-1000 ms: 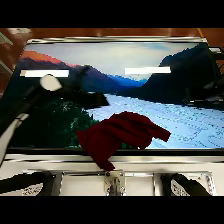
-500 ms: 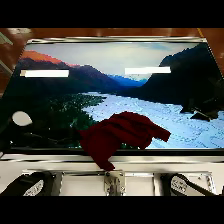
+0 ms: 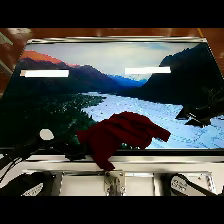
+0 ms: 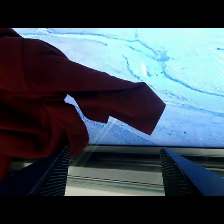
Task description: Fold the shirts.
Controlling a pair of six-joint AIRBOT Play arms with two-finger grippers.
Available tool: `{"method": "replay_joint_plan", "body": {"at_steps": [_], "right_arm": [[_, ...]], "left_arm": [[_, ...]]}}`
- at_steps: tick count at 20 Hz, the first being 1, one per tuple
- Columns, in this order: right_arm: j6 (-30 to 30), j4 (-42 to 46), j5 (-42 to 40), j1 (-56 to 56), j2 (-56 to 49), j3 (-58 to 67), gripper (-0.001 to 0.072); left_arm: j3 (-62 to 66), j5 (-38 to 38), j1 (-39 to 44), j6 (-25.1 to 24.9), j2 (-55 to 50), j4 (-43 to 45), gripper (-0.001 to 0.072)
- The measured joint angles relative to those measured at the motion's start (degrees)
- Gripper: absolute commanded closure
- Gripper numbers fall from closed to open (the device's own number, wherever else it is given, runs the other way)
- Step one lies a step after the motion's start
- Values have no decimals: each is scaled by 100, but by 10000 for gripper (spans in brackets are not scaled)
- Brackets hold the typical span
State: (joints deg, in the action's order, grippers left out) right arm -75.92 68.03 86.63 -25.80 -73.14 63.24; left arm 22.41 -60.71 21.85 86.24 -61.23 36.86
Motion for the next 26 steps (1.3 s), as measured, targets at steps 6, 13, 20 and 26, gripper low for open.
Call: {"method": "replay_joint_plan", "body": {"at_steps": [6, 13, 20, 26], "right_arm": [[4, -20, -120, -2, 0, -26, 32], [2, -17, -258, -2, 0, -356, 20], [205, -192, -691, -7, -348, -1429, 21], [166, -776, -1399, -7, -872, -1617, 22]], "left_arm": [[-50, 476, 815, -365, -612, -938, 55], [-35, 1043, 1213, -560, -855, -1646, 666], [79, 1185, 1255, -848, -846, -1773, 667], [468, 1139, 1252, -1099, -796, -1779, 667]]}}
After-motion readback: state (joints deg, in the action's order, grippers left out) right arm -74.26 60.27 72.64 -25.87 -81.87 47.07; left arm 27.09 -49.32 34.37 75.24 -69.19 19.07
